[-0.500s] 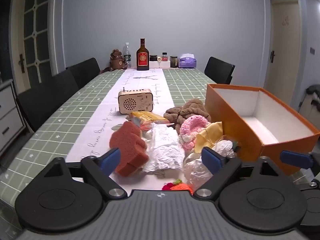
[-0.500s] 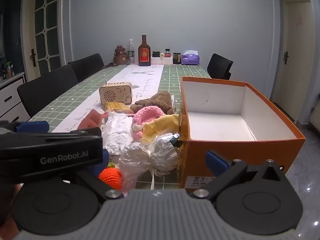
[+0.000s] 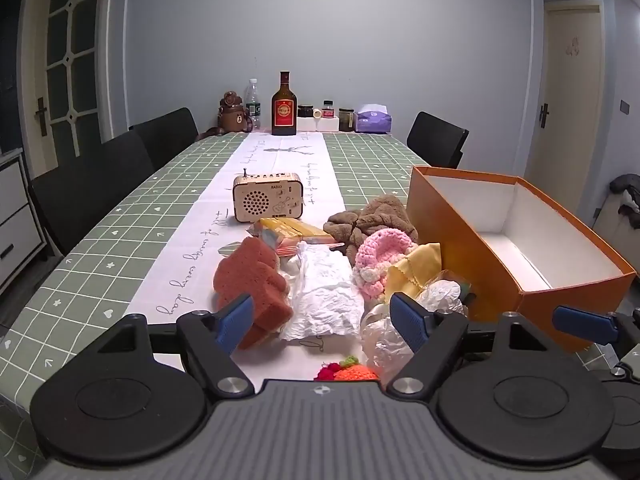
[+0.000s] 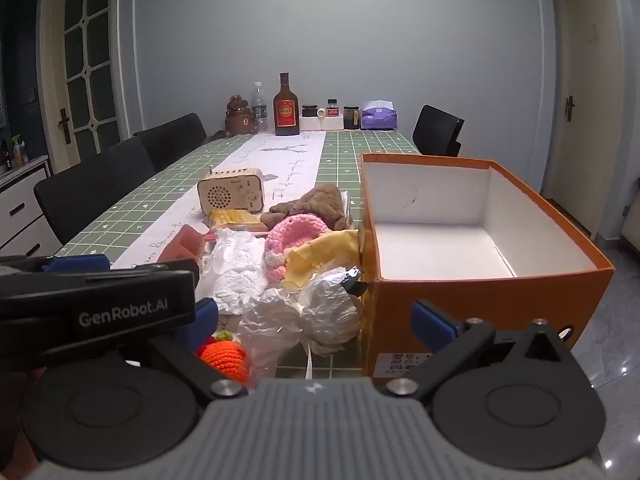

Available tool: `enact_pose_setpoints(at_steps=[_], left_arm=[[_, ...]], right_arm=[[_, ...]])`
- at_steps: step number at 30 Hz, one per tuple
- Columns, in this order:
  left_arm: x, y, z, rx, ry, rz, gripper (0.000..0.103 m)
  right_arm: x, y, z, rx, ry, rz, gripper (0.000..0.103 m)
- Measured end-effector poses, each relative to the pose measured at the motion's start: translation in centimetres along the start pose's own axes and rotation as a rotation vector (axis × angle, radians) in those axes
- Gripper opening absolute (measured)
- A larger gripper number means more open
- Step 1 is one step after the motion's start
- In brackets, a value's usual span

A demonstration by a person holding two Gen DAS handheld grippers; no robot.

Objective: Organize soft objects
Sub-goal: 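Move both tools toward the pile of soft items on the table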

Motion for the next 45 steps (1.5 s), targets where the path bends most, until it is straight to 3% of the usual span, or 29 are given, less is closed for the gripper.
enact_pose_setpoints(at_steps=[8, 45], left_arm=[[-0.69, 0.25, 0.48, 0.016, -0.023, 0.026, 0.092], [-0.33, 0.81, -0.07, -0.005, -0.013, 0.016, 0.094]], right_arm=[[-0.31, 0.59, 0.24, 0.011, -0.027, 0.020, 0.100], [-0.24, 0.91, -0.02, 0.003, -0.020, 0.026, 0.100]])
Point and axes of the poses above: each gripper's, at about its wrist camera, not at the fingertips, and x roughly the way its jaws point, y to its left, z to its top, the point moved 10 cm from there along x, roughly the way its jaws point, and after that the axes turned 15 degrees about -z, right-handed, at the moved point
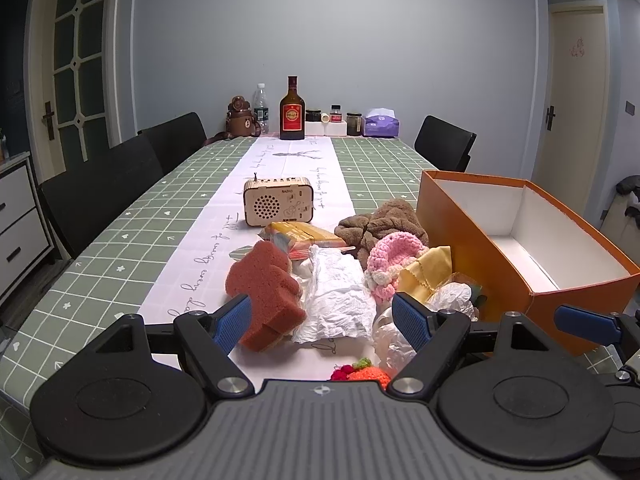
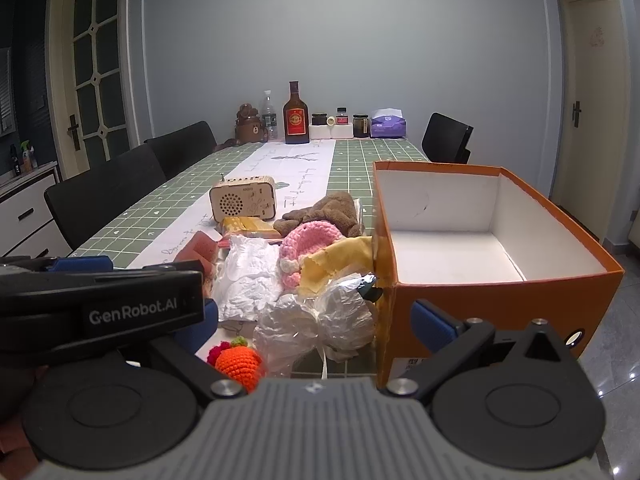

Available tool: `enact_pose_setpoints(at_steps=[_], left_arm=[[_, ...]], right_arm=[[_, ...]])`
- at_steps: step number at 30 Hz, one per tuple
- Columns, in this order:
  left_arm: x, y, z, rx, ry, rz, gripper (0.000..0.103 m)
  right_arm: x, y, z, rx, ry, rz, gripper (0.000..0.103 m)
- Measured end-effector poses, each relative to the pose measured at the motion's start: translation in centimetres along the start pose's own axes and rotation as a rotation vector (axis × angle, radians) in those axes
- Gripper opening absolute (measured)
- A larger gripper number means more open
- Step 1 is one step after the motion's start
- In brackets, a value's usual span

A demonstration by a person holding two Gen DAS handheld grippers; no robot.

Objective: Organize soft objects
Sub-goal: 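Move both tools toward the pile of soft items on the table, then grasp the orange crocheted fruit with the right tool while the left tool grasps the red sponge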

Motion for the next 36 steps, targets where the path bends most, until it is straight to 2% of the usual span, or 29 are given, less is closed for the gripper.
enact_pose_setpoints(at_steps=[12, 19, 25, 36], left_arm=[[0.2, 0.3, -0.2, 0.003, 0.015, -0.019, 0.094], [0.4, 0.1, -0.5, 0.018, 0.043, -0.035, 0.094], [-0.1, -0.1, -0.8, 0.020, 0.056, -0.103, 0.094], [0.4, 1.5, -1.3, 0.000, 0.055, -0.099, 0.094]], right_arm=[[0.1, 0.3, -0.2, 0.002, 0.001, 0.029, 0.100], [-0.1, 0.9, -0.3, -0.071, -0.045, -0.009, 0.100], [0.6, 1.3, -1.1, -0.066, -0.020, 0.010, 0.100], [1.7, 2.1, -2.9, -0.035, -0.004, 0.075, 0.100]])
Point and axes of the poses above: each gripper's, at about its wrist camera, not at the fingertips, and x roughly the way its jaws point, y to its left, z to its top, the point moved 10 cm from there along x, roughly the way its jaws point, and after that the axes turned 15 degrees about -z, right-handed, at the moved point
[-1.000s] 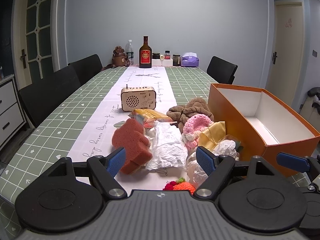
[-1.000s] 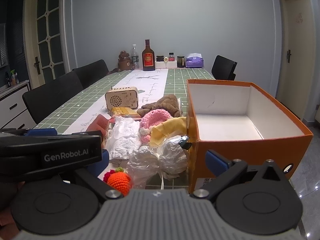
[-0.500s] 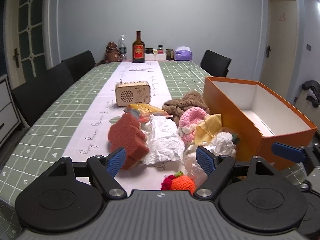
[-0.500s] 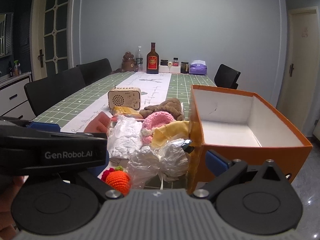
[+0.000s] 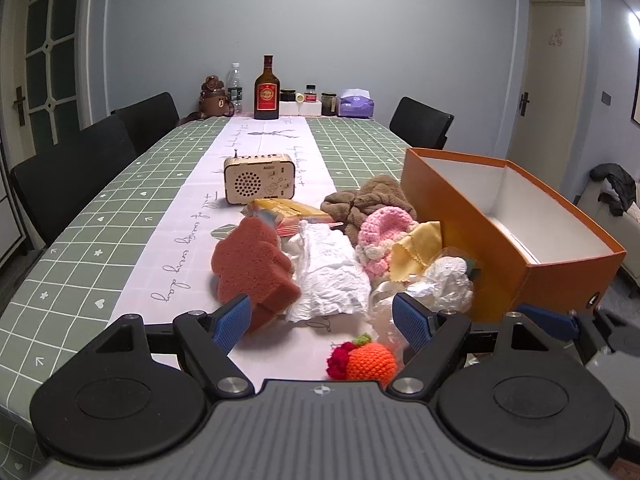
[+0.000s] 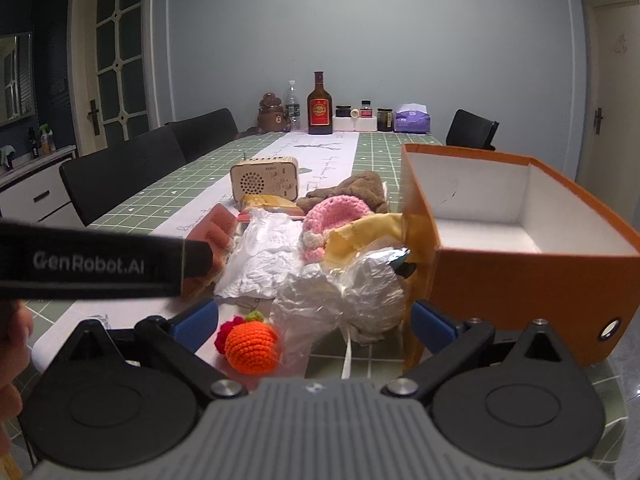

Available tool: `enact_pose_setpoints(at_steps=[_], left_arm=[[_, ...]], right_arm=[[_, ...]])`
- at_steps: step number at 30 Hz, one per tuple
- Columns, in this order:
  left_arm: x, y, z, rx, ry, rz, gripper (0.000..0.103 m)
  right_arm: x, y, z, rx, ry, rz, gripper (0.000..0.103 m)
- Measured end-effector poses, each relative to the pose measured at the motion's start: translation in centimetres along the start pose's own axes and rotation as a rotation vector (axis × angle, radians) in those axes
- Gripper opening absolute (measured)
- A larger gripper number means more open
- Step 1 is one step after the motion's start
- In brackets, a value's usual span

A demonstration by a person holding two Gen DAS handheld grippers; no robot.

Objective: Organize soft objects
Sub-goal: 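Grasp the orange crocheted fruit with the right tool while the left tool grasps the red sponge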

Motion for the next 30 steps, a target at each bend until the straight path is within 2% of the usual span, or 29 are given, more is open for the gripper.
enact_pose_setpoints(at_steps=[3, 6, 9, 14, 19, 22, 26, 30], left_arm=[[0.6, 1.2, -0.2, -0.014, 0.002, 0.014, 0.096], [1.3, 2.7, -0.5, -0.043, 0.022, 0.044, 0.096], [1.6, 3.6, -0.6, -0.060, 0.024, 0.053, 0.096], [2.0, 4.9, -0.6, -0.078, 0.023, 0.063, 0.096], [2.8, 5.6, -1.0, -0.063, 0.047, 0.058, 0.096], [3.2, 6.1, -1.3, -0.078, 0.062, 0.053, 0.096], [3.5, 6.9, -1.5, -0.094, 0.067, 0.066, 0.096], [3.2, 7.8, -1.4, -0.083, 0.061, 0.082, 0.096]], right_arm=[[0.6, 0.1, -0.9, 0.059, 0.021, 0.051, 0.100], [1.6, 0.4, -1.9, 0.115, 0.089, 0.111, 0.092], [2.6, 1.1, -3.0, 0.147, 0.151, 0.153, 0.089], [3.4, 2.4, -3.7, 0.128, 0.150, 0.173, 0.081], [4.4, 3.6, -4.3, 0.088, 0.177, 0.185, 0.057], [4.5, 4.2, -4.6, 0.076, 0.185, 0.211, 0.055], [4.9, 4.8, -4.2, 0.040, 0.155, 0.188, 0.055], [4.5, 5.8, -3.8, 0.021, 0.148, 0.223, 0.054]])
Point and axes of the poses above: each gripper's, at about its wrist camera, not at the fingertips, and x roughly the way its jaws point, y to its left, z to its top, the point moved 10 cm from there along x, roughly the way its jaws point, and after that the axes turned 15 degrees about -z, right-handed, at the moved point
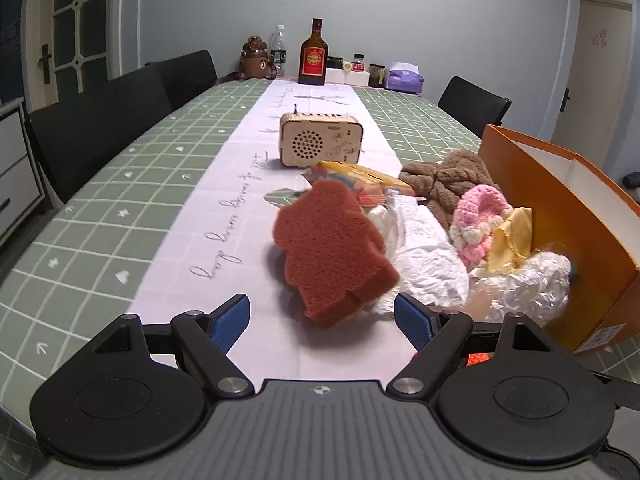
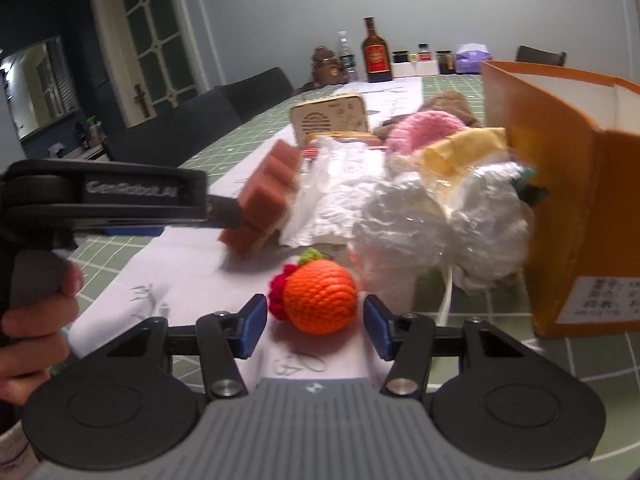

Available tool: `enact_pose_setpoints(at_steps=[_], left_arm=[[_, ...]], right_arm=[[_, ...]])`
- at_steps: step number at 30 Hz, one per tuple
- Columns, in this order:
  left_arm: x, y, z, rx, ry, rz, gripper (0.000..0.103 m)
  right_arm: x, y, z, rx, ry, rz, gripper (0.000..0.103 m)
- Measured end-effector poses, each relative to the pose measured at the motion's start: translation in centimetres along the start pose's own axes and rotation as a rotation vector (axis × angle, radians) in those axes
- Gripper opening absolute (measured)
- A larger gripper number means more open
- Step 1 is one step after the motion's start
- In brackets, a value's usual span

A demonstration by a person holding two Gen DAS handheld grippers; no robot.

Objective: Organize soft objects
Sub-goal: 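Grasp the orange crocheted fruit with the right tool while the left tool grasps the red sponge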

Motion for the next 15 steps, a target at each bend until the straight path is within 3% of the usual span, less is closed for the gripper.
enact_pose_setpoints(at_steps=[8, 15], left_arm=[[-1.5, 3.9, 0.7, -0.051, -0.047, 0.125, 0.096], [-2.1, 5.2, 0.9, -0.052, -0.057, 0.147, 0.096]], right_arm=[[-0.9, 3.1, 0.0, -0.097, -0.049, 0.092, 0.053], [0.4, 3.1, 1.1, -0.107, -0.099, 0.024, 0.054]])
Point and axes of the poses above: each gripper's, at about its wrist camera, not at the fingertips, and x roughly the way its jaws point, y to its left, z to its top, the point moved 10 cm from there along x, roughly the way its jaws point, and after that the axes turned 15 degrees about -z, right-handed, at the moved point
